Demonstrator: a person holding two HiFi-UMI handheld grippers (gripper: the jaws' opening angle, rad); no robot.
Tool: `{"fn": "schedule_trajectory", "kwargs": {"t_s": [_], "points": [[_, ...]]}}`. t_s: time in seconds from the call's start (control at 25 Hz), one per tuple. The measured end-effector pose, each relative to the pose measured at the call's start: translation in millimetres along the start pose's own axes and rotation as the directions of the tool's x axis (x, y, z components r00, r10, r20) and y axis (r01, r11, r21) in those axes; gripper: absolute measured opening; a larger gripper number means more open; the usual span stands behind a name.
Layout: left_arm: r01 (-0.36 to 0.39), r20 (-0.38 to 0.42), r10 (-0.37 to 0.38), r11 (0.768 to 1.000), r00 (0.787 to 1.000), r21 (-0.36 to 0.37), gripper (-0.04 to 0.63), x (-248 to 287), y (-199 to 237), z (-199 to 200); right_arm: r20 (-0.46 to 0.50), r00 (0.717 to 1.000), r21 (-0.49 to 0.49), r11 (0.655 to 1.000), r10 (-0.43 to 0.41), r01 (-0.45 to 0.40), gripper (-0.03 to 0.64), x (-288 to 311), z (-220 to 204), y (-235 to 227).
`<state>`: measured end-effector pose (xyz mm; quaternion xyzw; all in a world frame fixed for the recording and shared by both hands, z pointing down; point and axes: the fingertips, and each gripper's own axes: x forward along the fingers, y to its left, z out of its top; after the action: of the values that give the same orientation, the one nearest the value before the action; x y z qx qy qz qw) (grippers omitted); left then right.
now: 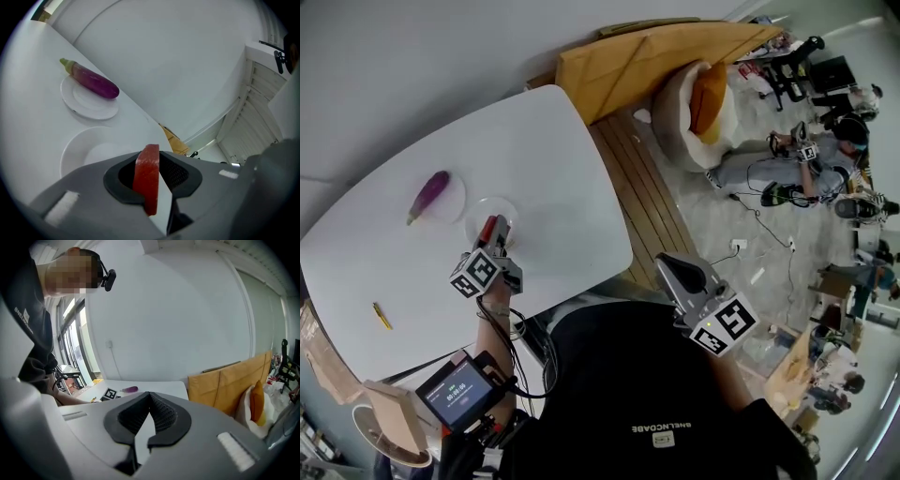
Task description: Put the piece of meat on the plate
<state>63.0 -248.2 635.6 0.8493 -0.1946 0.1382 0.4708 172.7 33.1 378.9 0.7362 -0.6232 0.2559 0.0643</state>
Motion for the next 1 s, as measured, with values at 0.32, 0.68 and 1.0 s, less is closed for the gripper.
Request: {"fn": "schedule_trajectory", "kwargs": {"t_s": [0.32, 0.68, 1.0], "points": [[-0.007, -0.076, 0.002, 0.998, 0.997, -0.062, 0.11, 59.2, 26.7, -14.4, -0.01, 0.999, 0.015, 0.998, -0.053, 0.053, 0.005, 27.0, -9.7, -32.2], [-0.041, -0.071, 0.03, 0.986, 0.997, -0.162, 0.112, 60.7, 38.1, -11.3, 0.001, 0.997, 0.036, 0.996, -0.081, 0.081, 0.005, 18.1, -10.5, -32.9], [-0.077, -0.076, 0.062, 0.973, 0.995, -0.218, 0.126, 63.5, 42.7, -10.4, 0.016, 0.996, 0.048, 0.995, -0.085, 0.084, 0.005, 15.3, -9.9, -32.4]]}}
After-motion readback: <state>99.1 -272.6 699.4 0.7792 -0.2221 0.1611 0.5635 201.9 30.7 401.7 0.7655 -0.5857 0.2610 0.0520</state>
